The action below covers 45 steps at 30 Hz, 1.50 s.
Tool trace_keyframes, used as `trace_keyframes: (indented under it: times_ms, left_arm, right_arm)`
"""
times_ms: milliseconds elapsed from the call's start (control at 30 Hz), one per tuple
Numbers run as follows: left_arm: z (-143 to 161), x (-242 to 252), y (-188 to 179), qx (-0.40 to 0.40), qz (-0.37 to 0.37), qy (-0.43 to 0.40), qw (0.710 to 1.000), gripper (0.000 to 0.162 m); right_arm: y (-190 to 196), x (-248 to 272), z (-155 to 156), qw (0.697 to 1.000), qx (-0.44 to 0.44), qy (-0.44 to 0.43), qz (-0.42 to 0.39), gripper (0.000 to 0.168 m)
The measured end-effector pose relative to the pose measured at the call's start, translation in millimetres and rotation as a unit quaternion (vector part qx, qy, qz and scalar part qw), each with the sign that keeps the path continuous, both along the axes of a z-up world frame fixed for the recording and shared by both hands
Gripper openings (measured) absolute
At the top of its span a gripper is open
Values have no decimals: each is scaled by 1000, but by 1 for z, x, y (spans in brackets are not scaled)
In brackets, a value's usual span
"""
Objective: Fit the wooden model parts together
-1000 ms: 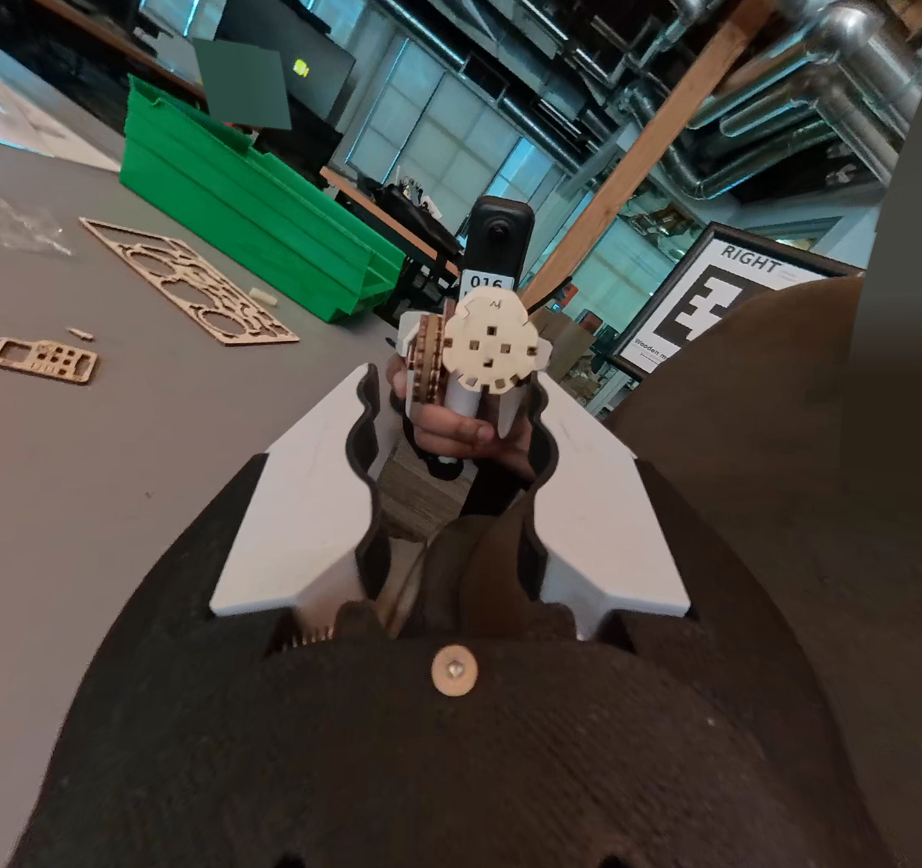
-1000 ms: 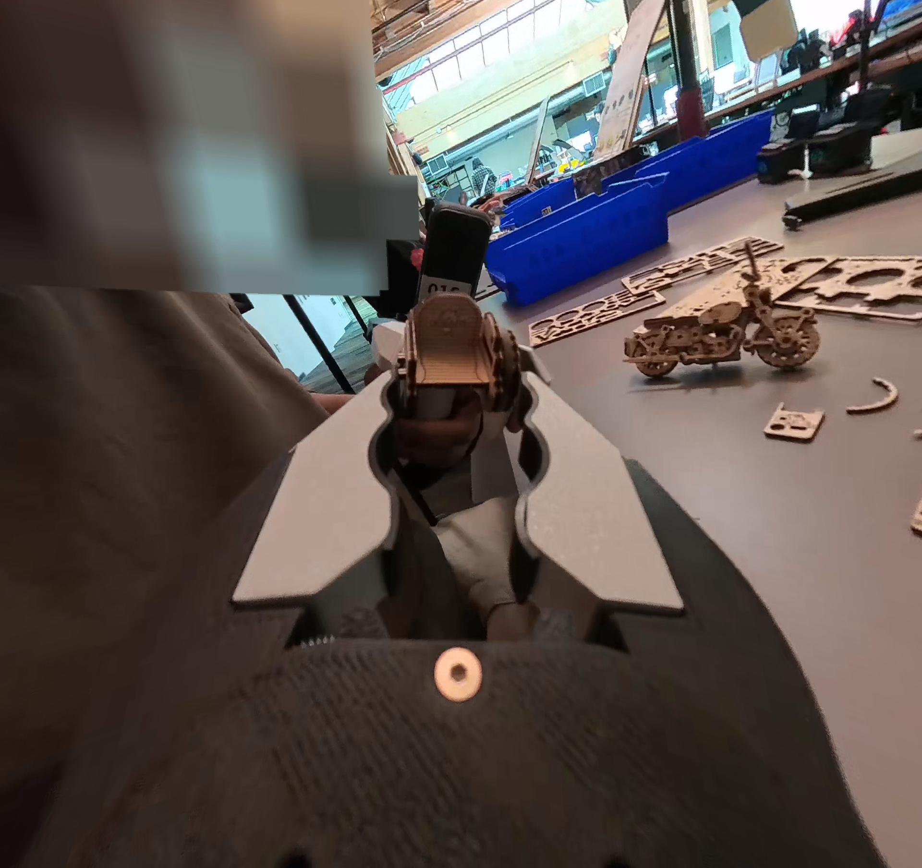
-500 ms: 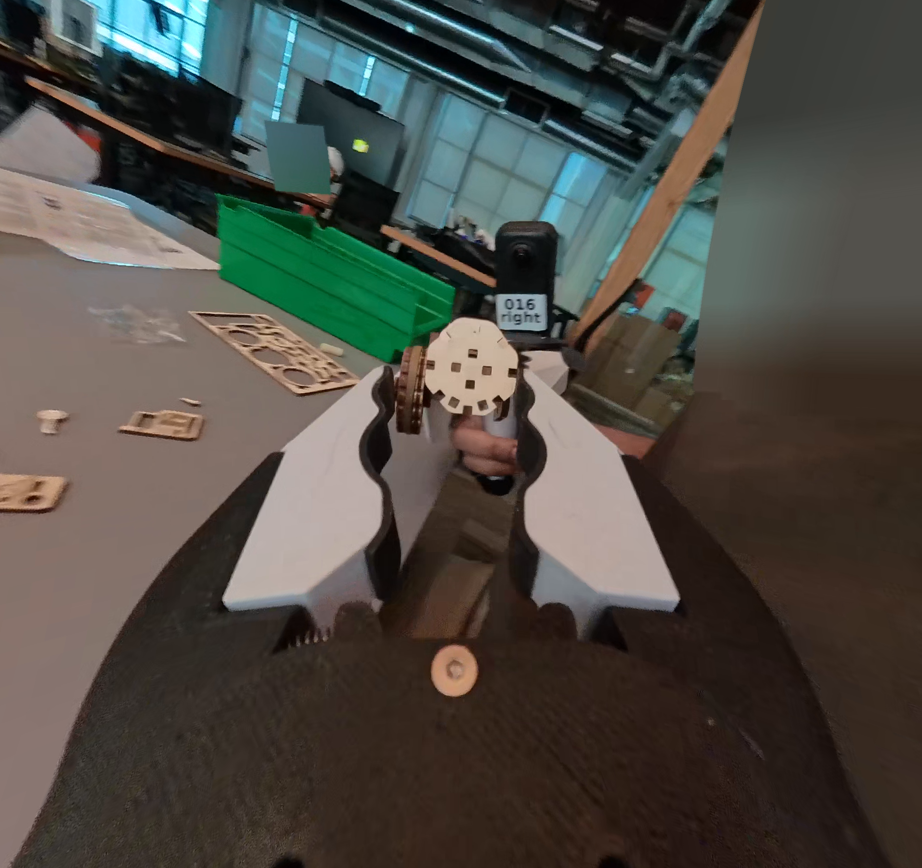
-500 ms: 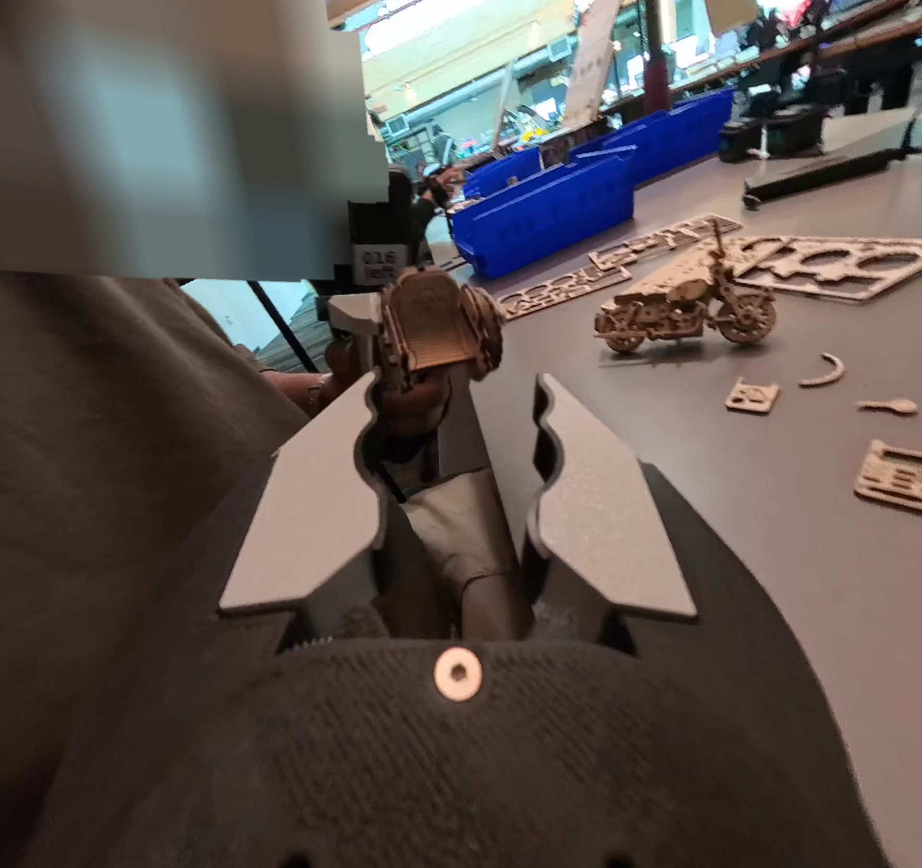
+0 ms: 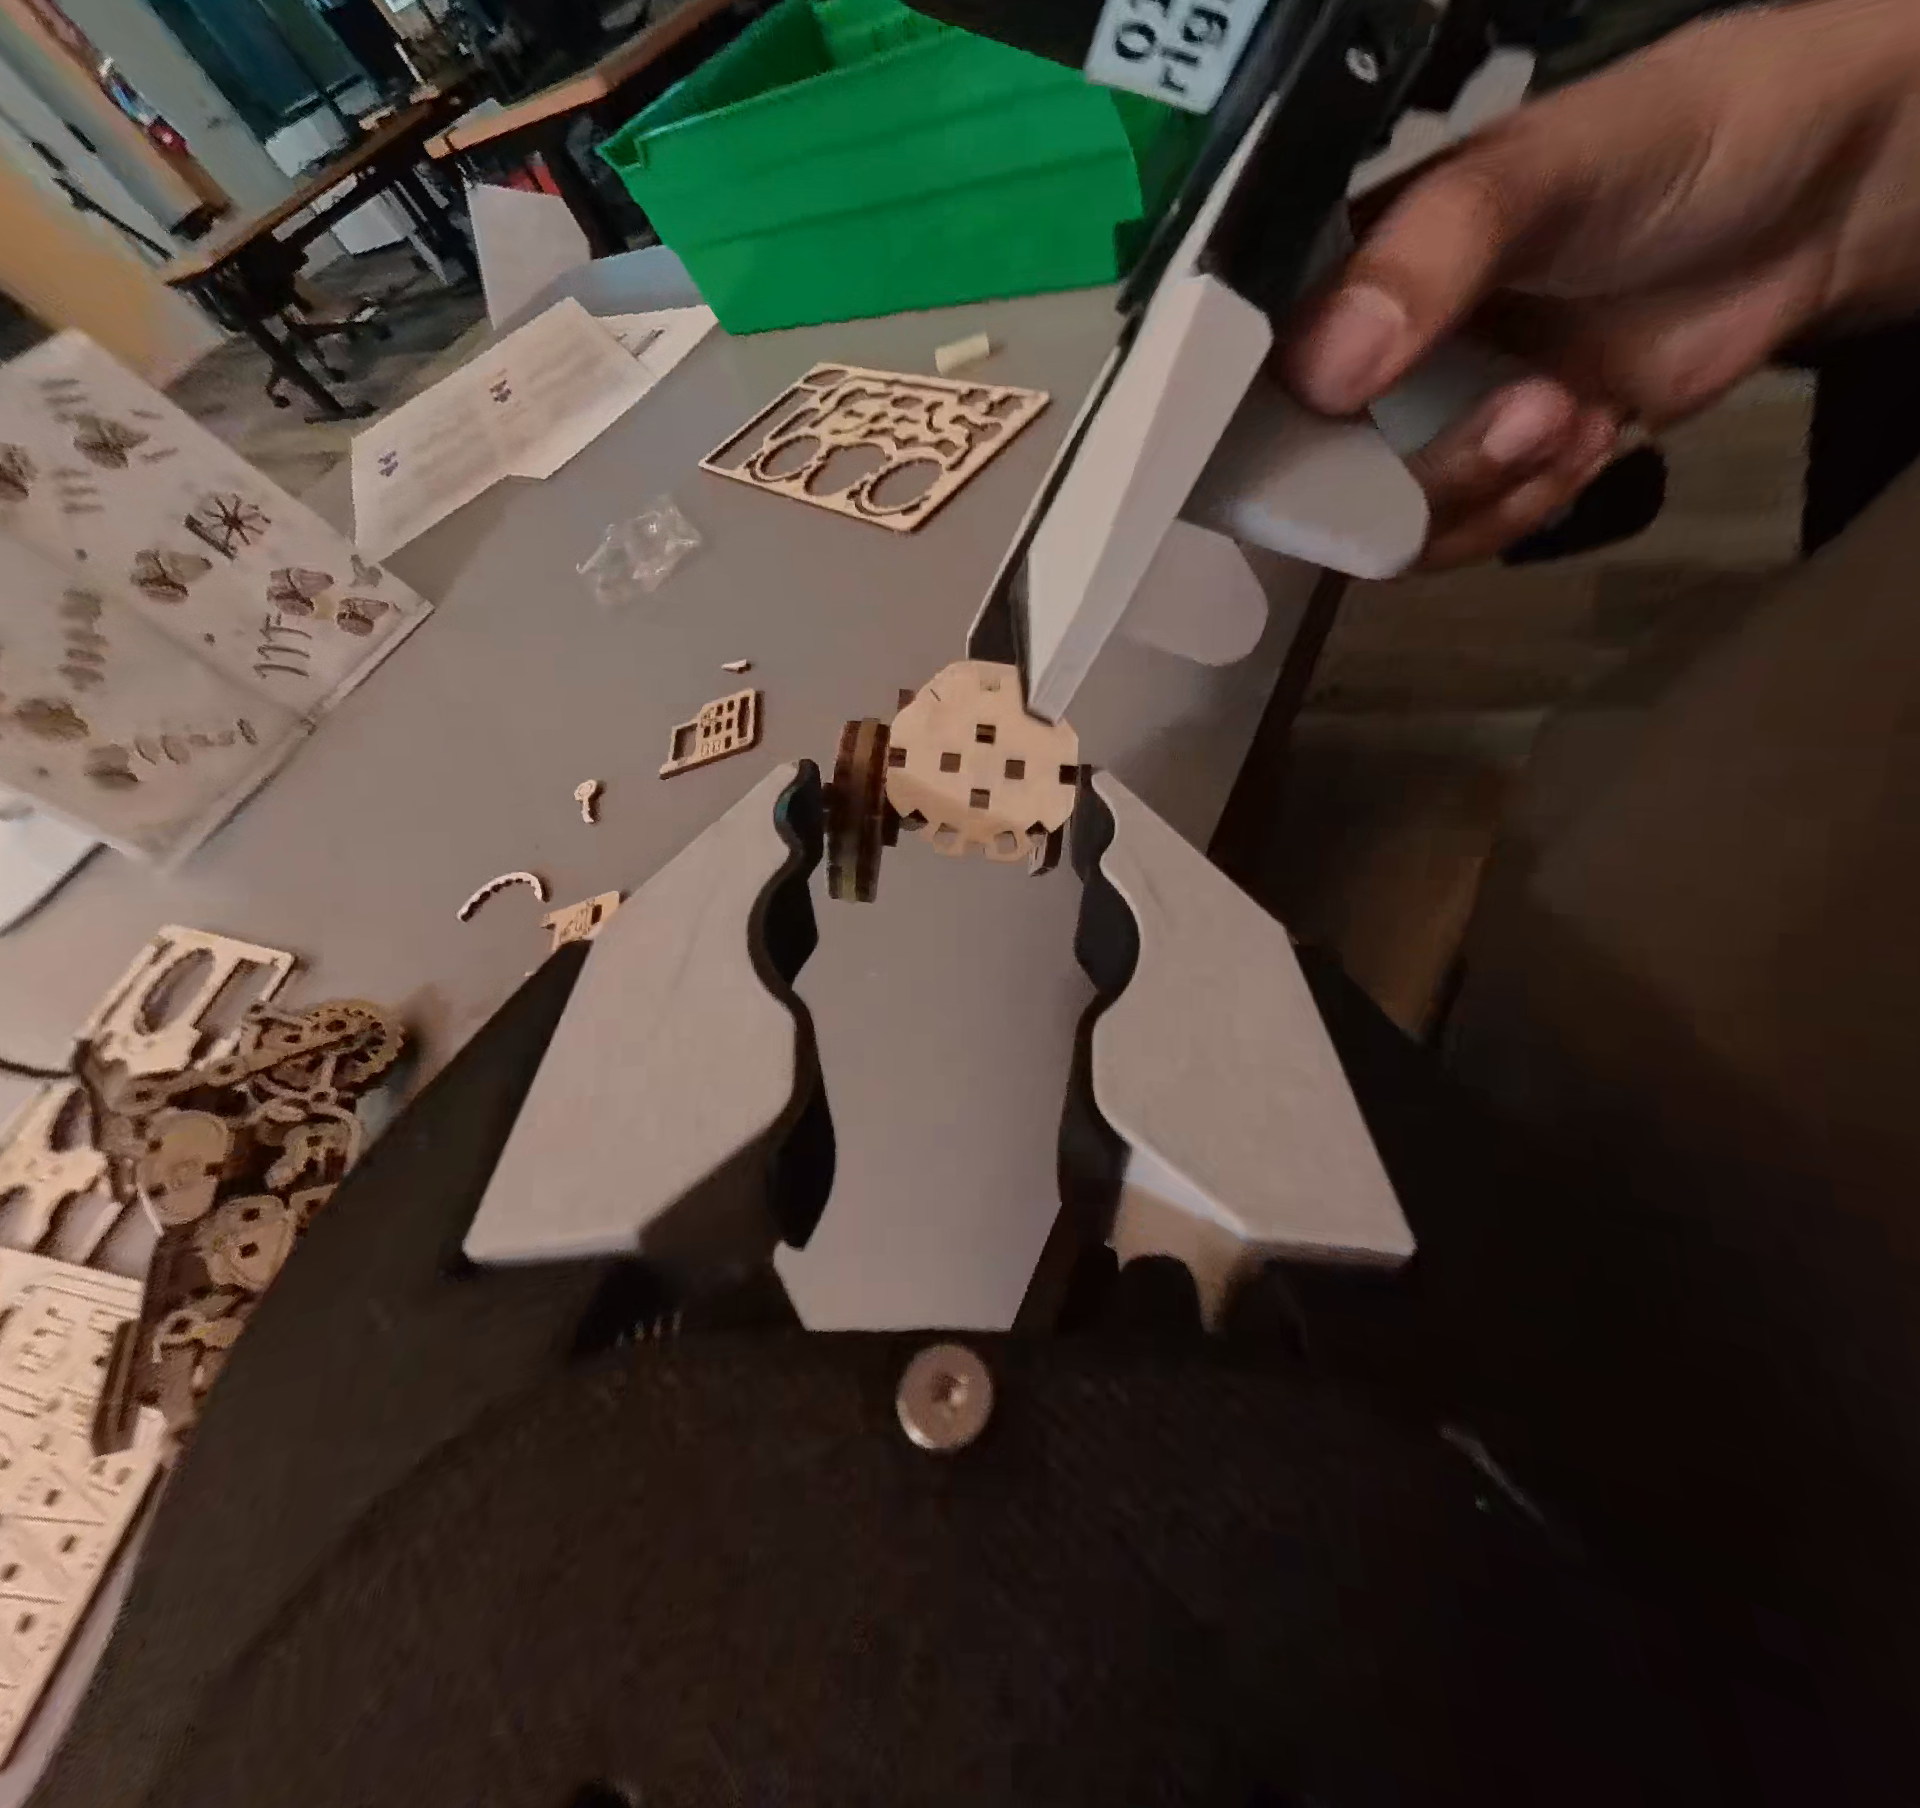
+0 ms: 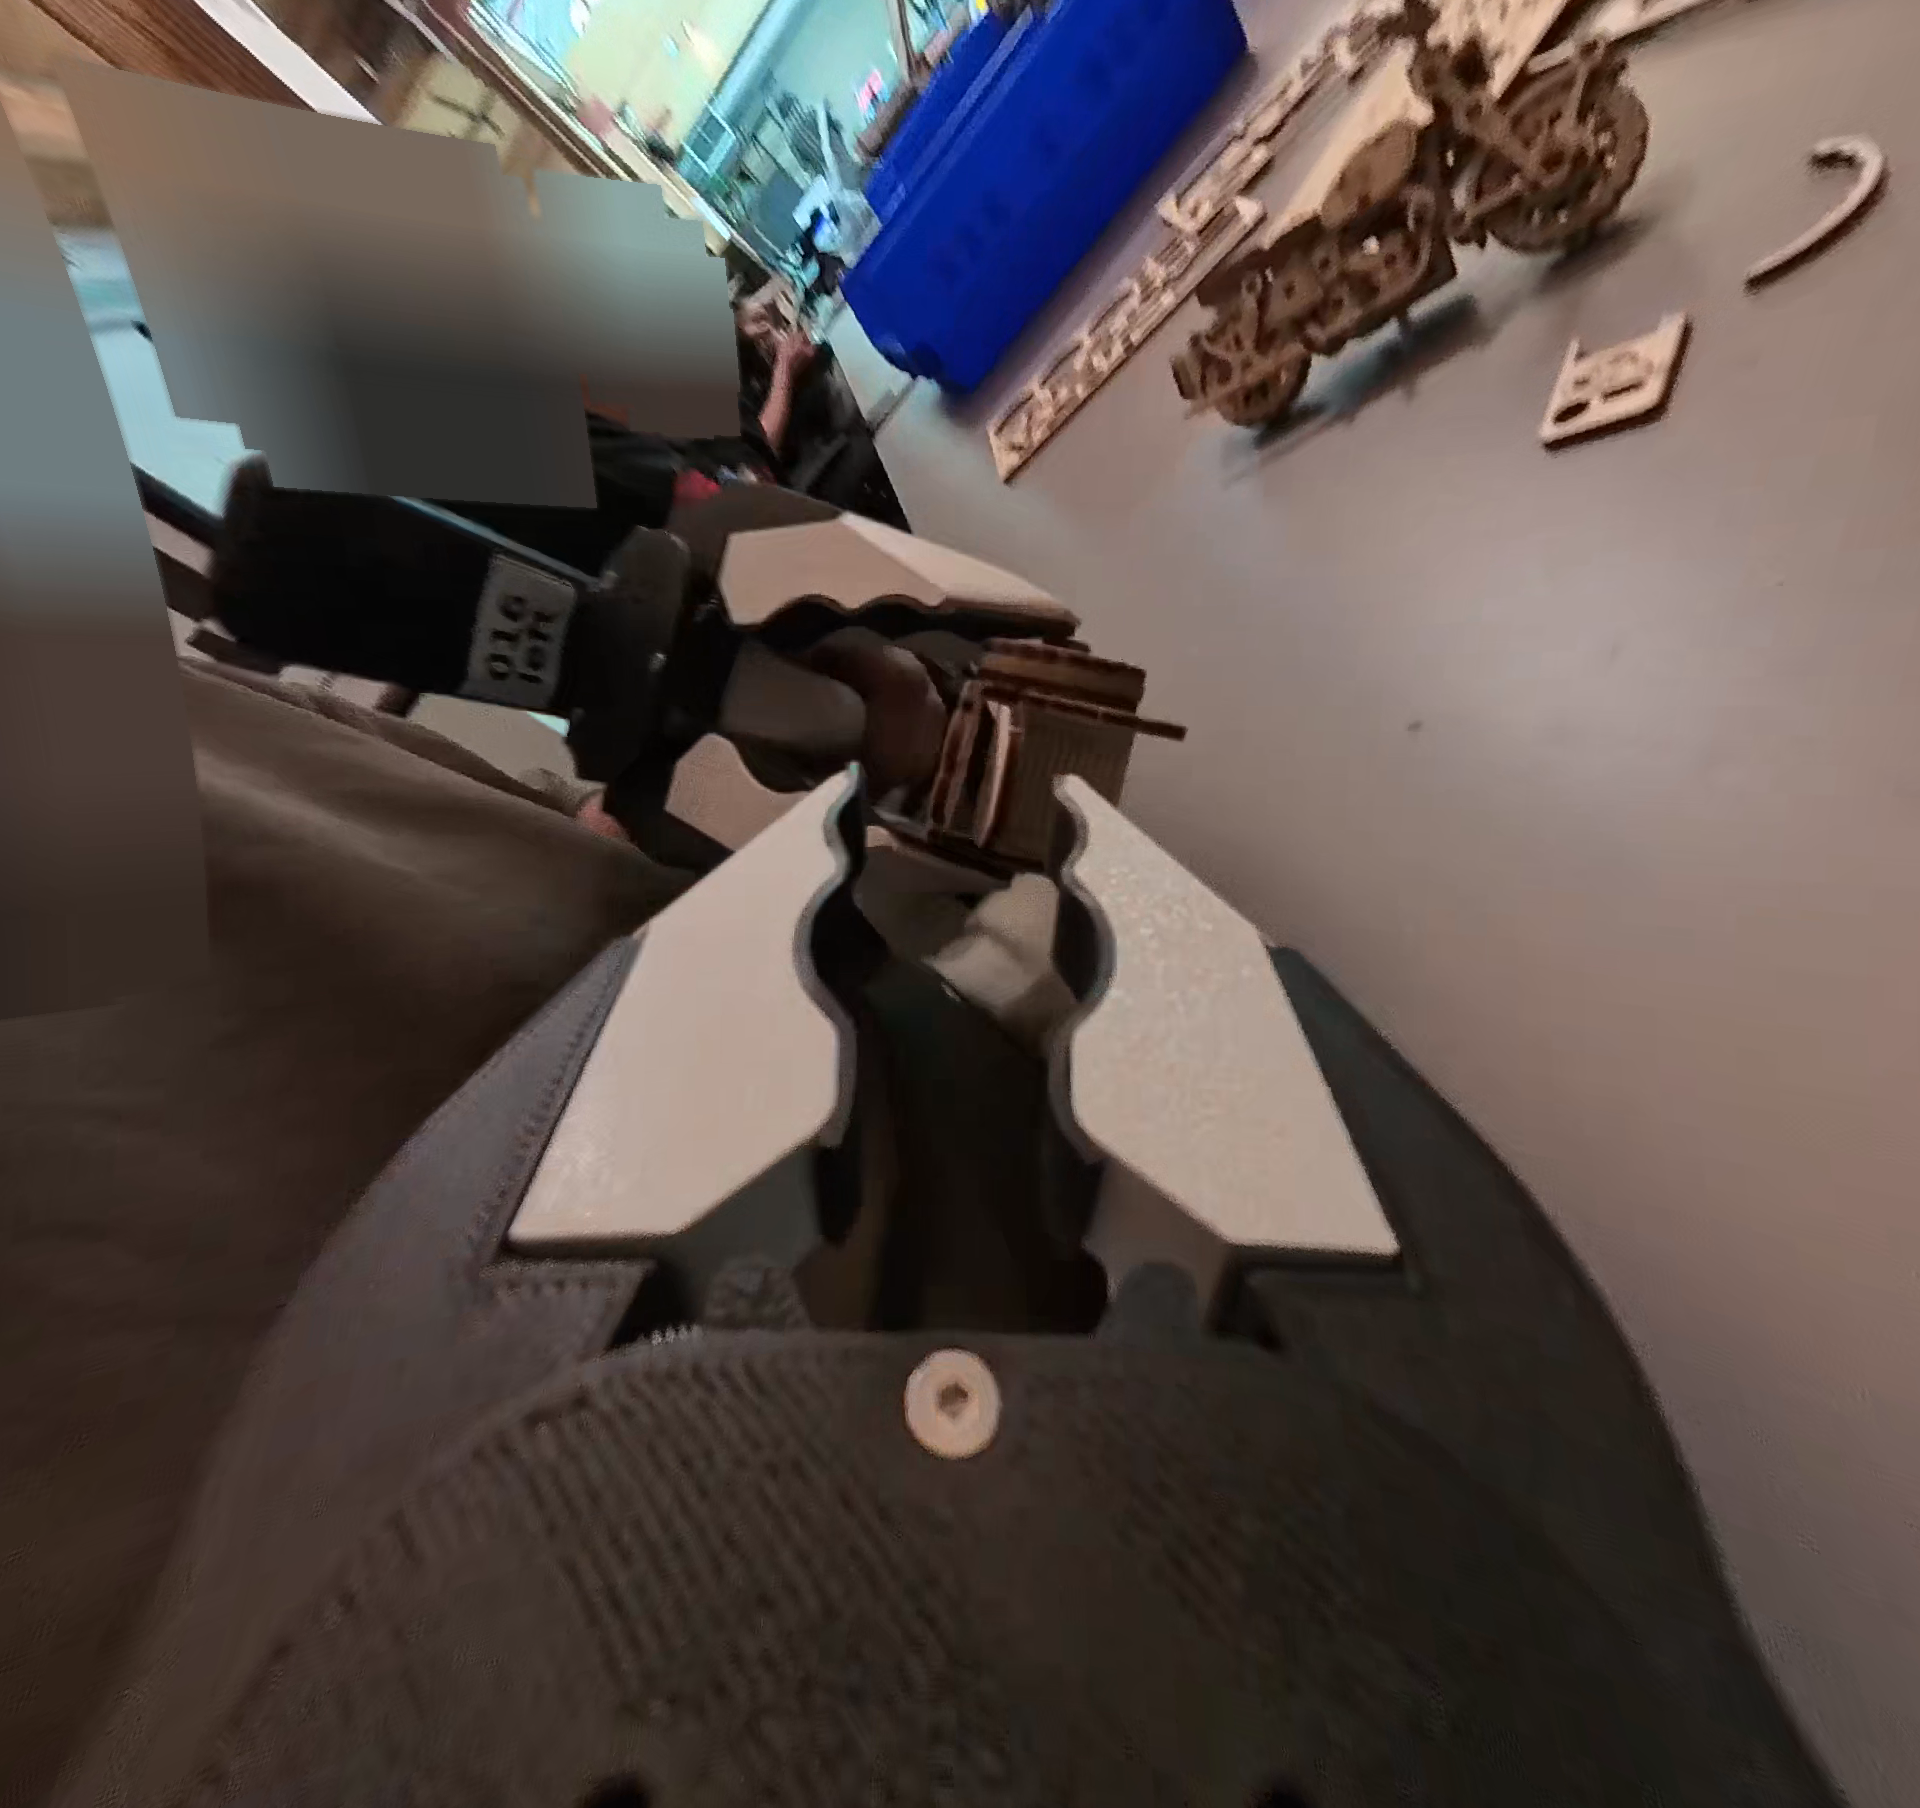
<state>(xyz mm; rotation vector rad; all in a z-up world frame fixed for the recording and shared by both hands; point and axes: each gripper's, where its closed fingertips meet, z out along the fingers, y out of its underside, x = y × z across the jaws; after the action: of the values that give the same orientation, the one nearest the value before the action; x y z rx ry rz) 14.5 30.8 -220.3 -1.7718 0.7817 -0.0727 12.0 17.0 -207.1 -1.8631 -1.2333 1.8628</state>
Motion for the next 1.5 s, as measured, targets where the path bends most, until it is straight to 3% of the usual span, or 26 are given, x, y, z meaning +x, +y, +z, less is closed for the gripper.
trace_keyframes:
  times_ms: [133, 867, 933, 1267, 1500]
  left_arm:
    - [-6, 5, 0, 1, -4, 35, 999, 45]
    - [-11, 9, -4, -20, -15, 36, 999, 44]
    - [-7, 11, -4, -18, -19, 20, 999, 44]
    - [-6, 3, 0, -16, 0, 3, 1000, 44]
    - [5, -4, 2, -27, 7, -72, 997, 44]
  right_arm:
    - [1, 4, -9, 1000, 15, -21, 2, 18]
    - [-5, 3, -16, 999, -3, -33, 22, 8]
    - [-3, 3, -15, 999, -8, -32, 15, 19]
    - [0, 5, -3, 999, -28, -6, 13, 39]
    - [20, 9, -4, 1000, -9, -11, -27, 48]
